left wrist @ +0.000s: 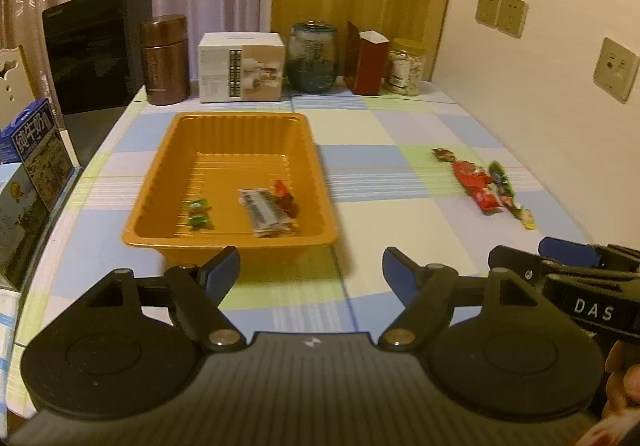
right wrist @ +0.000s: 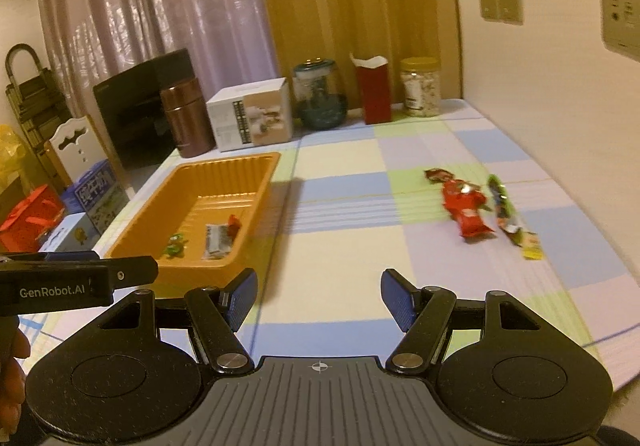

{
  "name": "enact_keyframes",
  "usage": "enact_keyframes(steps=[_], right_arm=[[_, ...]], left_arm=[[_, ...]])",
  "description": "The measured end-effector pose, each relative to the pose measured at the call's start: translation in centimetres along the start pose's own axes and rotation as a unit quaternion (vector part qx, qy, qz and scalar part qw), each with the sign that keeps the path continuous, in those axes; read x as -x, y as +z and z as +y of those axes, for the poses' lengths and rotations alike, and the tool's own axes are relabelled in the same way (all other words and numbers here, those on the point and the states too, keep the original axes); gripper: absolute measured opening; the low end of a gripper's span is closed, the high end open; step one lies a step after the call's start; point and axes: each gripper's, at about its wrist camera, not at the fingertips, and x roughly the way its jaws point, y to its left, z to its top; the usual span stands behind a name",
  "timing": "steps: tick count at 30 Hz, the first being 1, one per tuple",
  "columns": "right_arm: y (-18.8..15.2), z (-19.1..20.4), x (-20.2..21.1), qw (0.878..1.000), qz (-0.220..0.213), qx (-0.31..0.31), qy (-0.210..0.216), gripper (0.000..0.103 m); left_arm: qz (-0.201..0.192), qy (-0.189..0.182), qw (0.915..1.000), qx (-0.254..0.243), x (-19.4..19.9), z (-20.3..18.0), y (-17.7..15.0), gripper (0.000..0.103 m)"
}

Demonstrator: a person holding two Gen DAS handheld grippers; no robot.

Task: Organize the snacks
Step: 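Move both grippers back toward the remaining snacks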

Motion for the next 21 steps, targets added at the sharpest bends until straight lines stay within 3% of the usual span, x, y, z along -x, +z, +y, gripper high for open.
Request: enact_keyframes(steps=[21], right_arm=[[-0.4,-7.8,4.7,0.995,-0.025,-0.063,-0.072,0.068]], left_arm=[[0.007,-0.044,0.9986,-0.029,-1.1,-6.9,-0.2,0.083]])
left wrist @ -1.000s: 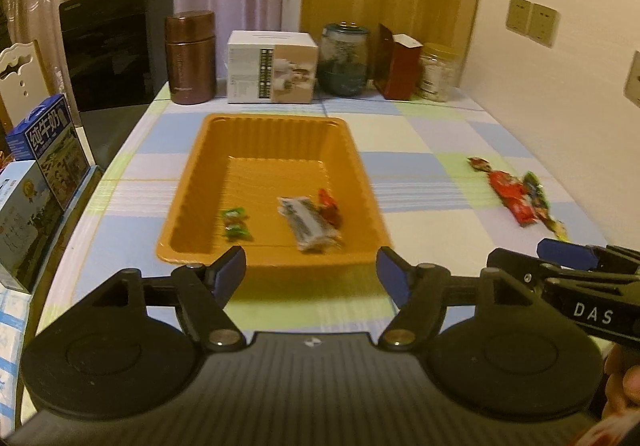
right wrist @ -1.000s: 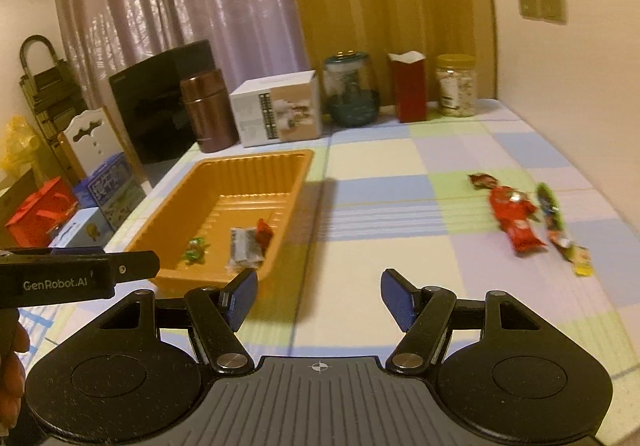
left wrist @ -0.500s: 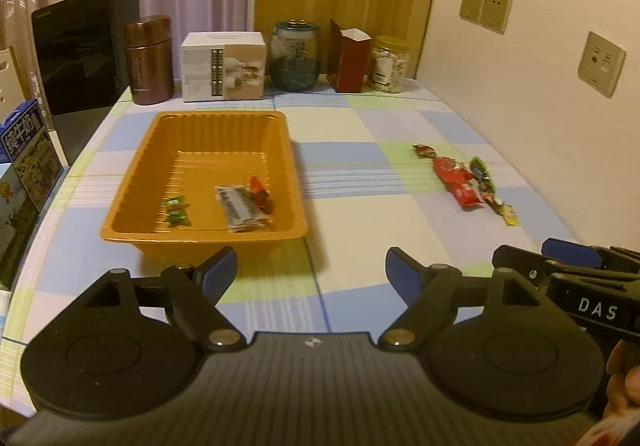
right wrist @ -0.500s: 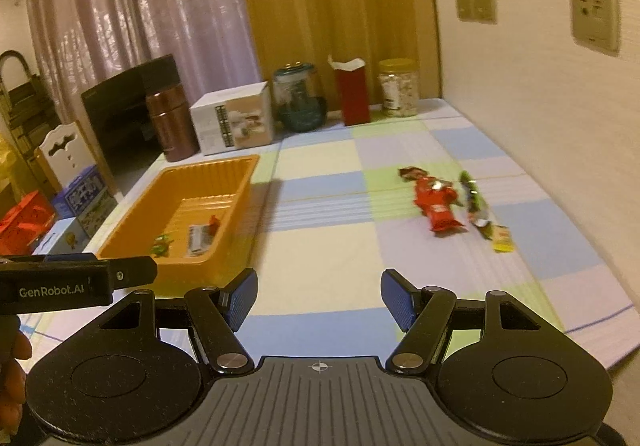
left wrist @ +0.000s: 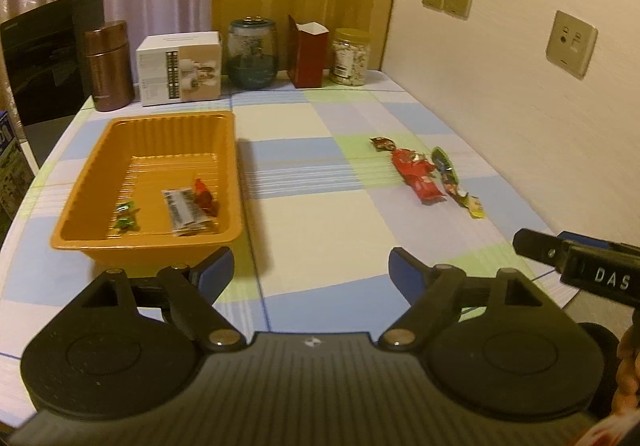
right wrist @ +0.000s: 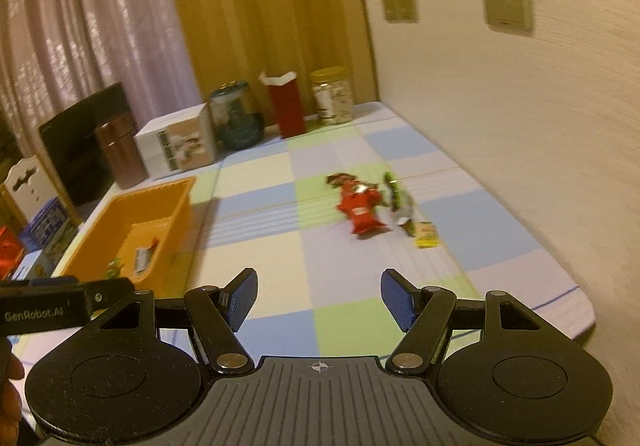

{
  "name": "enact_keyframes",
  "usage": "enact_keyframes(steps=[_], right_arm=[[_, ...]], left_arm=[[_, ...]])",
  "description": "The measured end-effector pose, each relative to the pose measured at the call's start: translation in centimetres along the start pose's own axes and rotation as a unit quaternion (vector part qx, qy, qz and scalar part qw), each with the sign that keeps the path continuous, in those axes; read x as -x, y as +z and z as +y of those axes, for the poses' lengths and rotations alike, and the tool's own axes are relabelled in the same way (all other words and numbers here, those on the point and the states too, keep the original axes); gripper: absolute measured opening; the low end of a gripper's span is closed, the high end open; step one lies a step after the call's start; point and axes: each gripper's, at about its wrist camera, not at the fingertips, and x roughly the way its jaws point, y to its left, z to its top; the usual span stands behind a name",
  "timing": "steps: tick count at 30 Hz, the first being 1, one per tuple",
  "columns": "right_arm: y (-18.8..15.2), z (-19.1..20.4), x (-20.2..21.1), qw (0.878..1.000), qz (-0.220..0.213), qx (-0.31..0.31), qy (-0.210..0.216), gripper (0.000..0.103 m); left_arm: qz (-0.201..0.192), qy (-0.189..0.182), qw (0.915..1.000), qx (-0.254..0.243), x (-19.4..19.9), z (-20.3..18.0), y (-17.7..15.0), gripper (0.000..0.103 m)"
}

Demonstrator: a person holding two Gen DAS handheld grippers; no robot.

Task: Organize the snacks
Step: 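Move both grippers back toward the remaining snacks, then grasp the yellow packet with the right gripper while the left gripper grasps the red packet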

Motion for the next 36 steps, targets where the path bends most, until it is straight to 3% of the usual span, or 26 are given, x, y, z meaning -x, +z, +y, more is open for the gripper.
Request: enact_keyframes(steps=[6,18,32,36], right_arm=[[0.7,-3.2,0.0,0.999,-0.008,-0.033,-0.025,0.068],[3.7,-8.2,-1.6,0.998,-0.026,-0.038,-0.052,0.068],[3.7,-12.0,-11.6,0.999,0.02,-0.005,-0.051,0.068],[3.4,-12.1,-14.2,0.998,0.031,0.002,-0.045,0.052]], left_arm=[[0.001,-0.014,0.9998,-0.013,-1.6,-2.1,0.7,0.083],[-0.004,-0.034,0.9988,-0.036,-6.6,-6.3,3.3,0.086],[0.019,-0.046,0.9972,-0.055,-16.0,-8.4,4.8,0.086],[0.022,-0.05,0.997,-0.056,-18.1,-8.6,5.2,0.086]])
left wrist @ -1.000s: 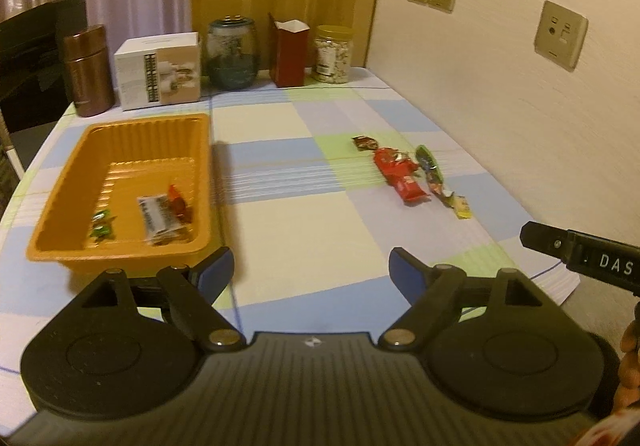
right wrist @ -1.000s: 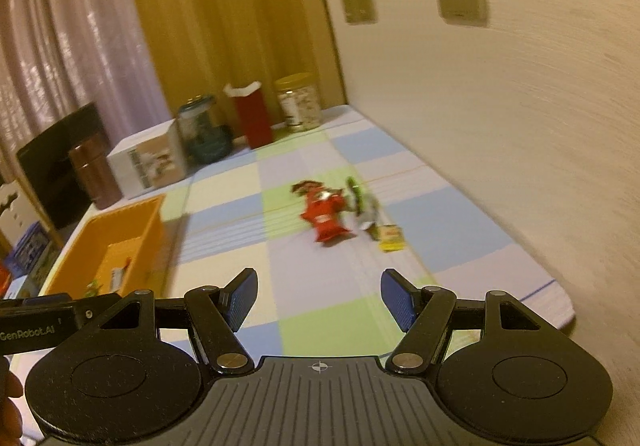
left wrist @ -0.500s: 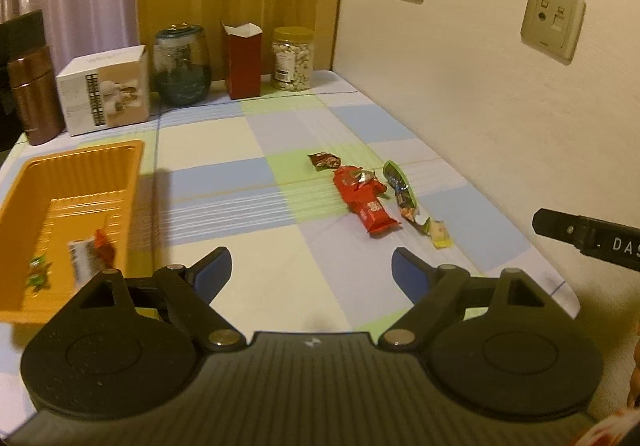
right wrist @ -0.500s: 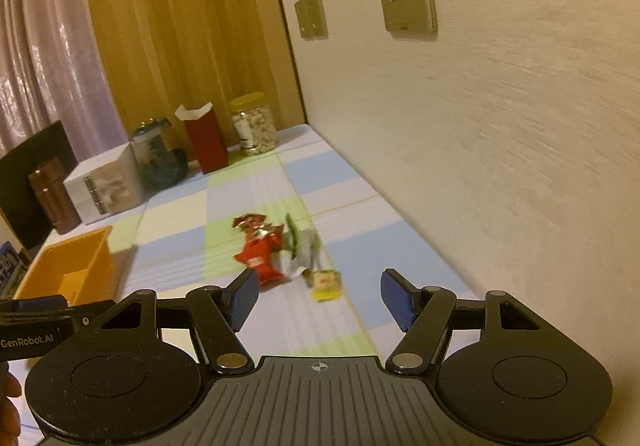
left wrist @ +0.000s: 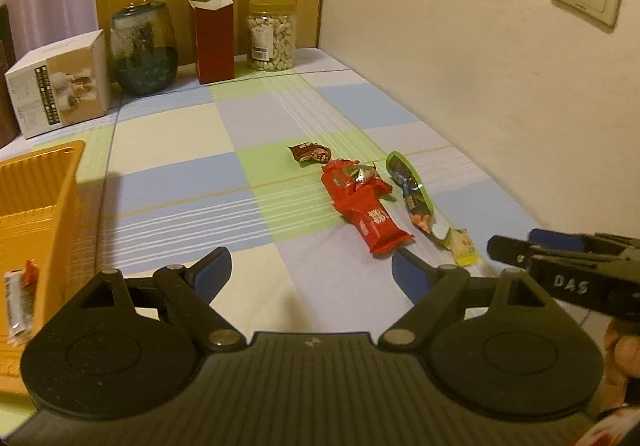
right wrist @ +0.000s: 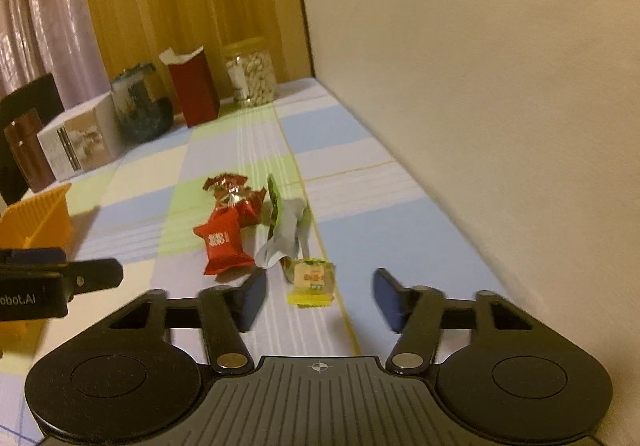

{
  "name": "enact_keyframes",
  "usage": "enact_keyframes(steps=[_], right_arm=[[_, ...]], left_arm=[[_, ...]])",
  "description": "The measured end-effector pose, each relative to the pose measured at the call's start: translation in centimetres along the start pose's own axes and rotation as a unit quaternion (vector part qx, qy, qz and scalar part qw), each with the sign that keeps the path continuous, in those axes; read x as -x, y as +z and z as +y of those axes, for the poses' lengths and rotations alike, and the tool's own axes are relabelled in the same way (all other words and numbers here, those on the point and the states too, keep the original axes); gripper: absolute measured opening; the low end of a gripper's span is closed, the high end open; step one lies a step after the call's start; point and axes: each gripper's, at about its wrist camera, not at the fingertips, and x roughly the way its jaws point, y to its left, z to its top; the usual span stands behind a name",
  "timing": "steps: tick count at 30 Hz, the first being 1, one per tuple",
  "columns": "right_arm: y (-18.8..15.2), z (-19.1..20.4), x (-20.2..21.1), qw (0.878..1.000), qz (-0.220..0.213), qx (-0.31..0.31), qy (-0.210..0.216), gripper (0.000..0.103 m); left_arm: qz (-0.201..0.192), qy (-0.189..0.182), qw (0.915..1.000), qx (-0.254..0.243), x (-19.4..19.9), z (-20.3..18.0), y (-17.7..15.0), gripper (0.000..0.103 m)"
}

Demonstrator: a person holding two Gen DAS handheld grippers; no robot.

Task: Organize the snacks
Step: 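Grasp the yellow packet with the right gripper while the left gripper grasps the red packet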

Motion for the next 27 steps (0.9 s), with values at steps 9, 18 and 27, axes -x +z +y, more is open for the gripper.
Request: enact_keyframes(steps=[9,18,27], right_arm=[[0.4,0.4,-4.3,1.0,0.02,0.015,-0.002,0.04],[0.1,-0.2,-5.7,0.999,0.038,0.011,-0.008,0.023],[-0.4,-1.7,-3.9,0.999,0.029,-0.007,-0.02,0.022]], left_arm=[[0.001,-0.009,0.9999,-0.005,-3.4,-0.3,1.1,0.086],[0.009,-0.034,0.9993,0.009,-5.8,-1.1,1.1,0.086],[0.017,-0.04,0.999,0.01,-8.4,-2.9,1.7,0.073]])
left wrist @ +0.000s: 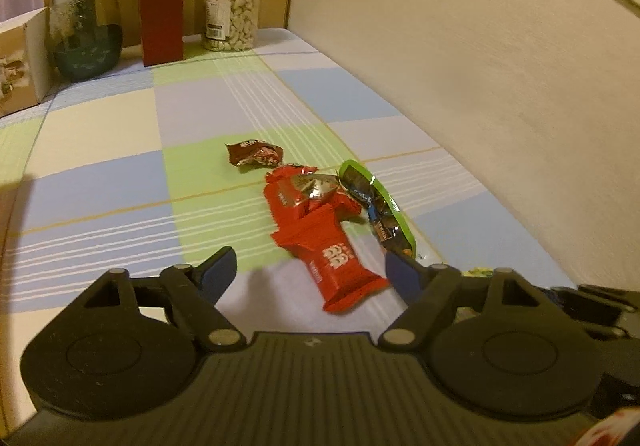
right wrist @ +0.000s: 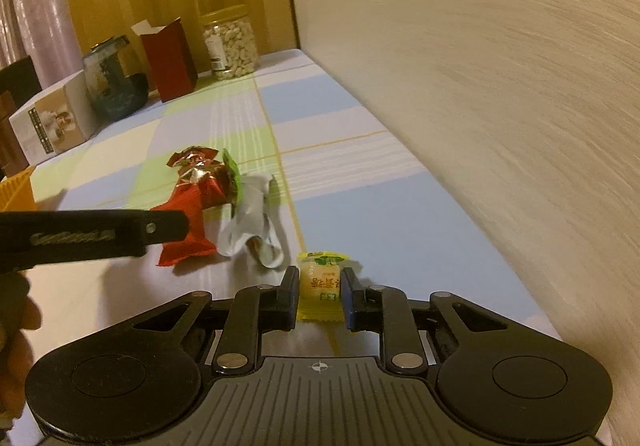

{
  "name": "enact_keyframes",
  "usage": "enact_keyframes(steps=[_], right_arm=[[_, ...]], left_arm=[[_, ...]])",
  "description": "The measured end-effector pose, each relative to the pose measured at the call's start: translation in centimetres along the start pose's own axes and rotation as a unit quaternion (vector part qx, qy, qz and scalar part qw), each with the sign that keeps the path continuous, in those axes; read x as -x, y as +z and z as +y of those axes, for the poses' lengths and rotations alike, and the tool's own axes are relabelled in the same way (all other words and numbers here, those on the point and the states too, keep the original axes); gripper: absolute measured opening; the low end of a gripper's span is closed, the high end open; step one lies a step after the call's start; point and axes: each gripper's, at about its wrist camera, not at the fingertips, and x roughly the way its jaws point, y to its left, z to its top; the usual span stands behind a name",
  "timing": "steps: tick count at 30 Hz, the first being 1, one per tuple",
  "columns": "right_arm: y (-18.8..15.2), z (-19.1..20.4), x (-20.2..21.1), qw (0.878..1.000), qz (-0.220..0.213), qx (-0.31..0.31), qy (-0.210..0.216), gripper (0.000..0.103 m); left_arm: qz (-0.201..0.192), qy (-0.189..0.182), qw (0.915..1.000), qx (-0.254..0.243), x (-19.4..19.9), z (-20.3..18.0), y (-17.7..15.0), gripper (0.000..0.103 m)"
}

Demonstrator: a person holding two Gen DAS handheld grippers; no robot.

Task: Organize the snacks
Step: 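Grasp the yellow packet with the right gripper while the left gripper grasps the red packet, then carry the yellow and red packets over the orange tray with both grippers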

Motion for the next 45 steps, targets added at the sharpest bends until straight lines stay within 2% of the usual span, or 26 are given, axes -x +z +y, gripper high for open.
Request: enact_keyframes(steps=[3,5,8,10,17,28,38,45], right_arm=[[-0.2,-0.3,0.2,1.0,-0.001,-0.004,-0.004,0.022],[-0.2,-0.5,0.2,1.0,0.001,-0.005,-0.005,0.022],[-0.3,-0.5,0.2,1.0,0.002,-0.004,-0.006,0.022],[-0.2,-0.4,0.2,1.0,0.004,-0.004,-0.007,0.022],[0.1,0.4,0.4,1.0,0.01,0.004,-0.019,0.022],[-0.1,2.8,3.6,1.0,0.004,0.02,-0.003,0.022],[0.6,5.9,8.3,0.999,-0.021,0.032,0.017,0.022],[1.1,8.8,12.1,0.997,-0.043,0.039,0.046,0.022]], left_arm=[[0.005,0.005,1.0,0.001,-1.0,-0.2,0.0,0.06],[0.007,0.006,1.0,0.001,-1.5,-0.3,0.1,0.056],[0.011,0.004,0.9999,-0.006,-1.8,-0.4,0.2,0.039],[0.014,0.009,0.9997,-0.015,-1.7,-0.5,0.1,0.024],[0.025,0.018,0.9994,-0.019,0.4,0.6,-0.8,0.022],[0.019,0.013,0.9995,-0.023,5.5,1.1,-0.9,0.022],[-0.01,0.012,0.9998,-0.015,12.2,1.8,-1.3,0.022],[-0.031,0.022,0.9993,0.004,17.8,3.9,-2.6,0.022]])
